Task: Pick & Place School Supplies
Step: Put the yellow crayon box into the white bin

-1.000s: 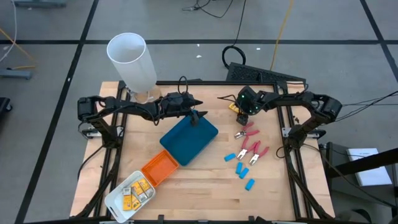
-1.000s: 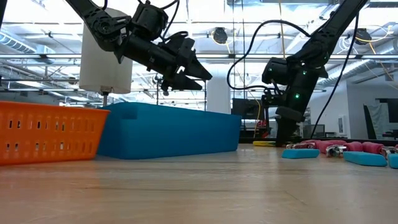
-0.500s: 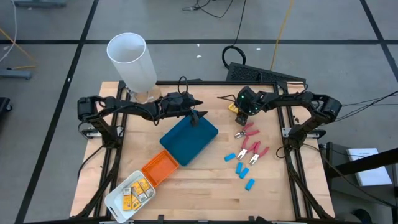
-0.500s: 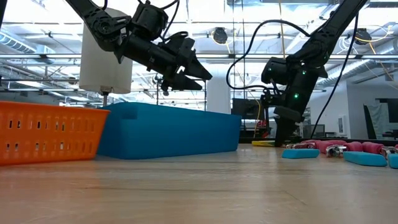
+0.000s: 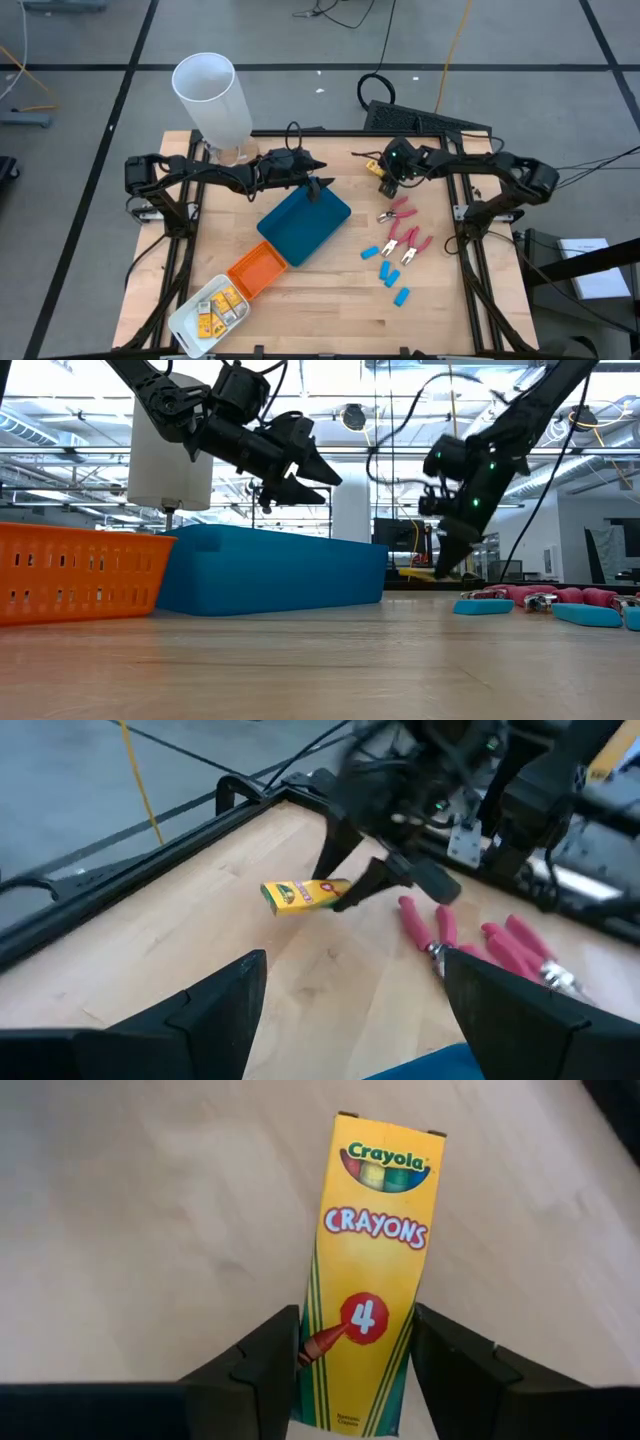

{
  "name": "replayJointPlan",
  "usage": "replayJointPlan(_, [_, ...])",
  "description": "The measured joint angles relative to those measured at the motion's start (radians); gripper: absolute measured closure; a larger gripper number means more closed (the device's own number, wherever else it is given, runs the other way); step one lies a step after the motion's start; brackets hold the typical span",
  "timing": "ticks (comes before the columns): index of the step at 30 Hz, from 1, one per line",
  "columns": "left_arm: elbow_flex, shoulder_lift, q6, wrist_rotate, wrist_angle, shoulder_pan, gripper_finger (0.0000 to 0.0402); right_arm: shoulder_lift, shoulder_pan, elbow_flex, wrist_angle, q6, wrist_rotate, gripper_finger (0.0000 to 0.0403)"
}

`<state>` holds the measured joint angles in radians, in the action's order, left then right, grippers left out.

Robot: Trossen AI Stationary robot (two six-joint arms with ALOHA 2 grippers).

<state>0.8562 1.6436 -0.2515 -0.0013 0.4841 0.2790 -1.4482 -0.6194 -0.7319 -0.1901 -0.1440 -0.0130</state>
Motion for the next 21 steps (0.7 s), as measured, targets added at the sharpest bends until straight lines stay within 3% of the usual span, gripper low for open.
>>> replayJointPlan(7, [0.0,0.0,-0.31,0.0,0.012,0.0,0.0094,0.126,0.094,-0.001,0.005,0.001,-0.01,0.0231])
replayJointPlan(10, [0.0,0.0,-0.332,0.004,0.012,-0.001,0.0094,0.169,0.154,-0.001,0.023,0.005,0.001,0.0233])
replayJointPlan(21, [0.0,0.0,-0.465,0.027,0.027,-0.001,0.0094,0.199,0.398,-0.002,0.186,0.002,0.198,0.0232])
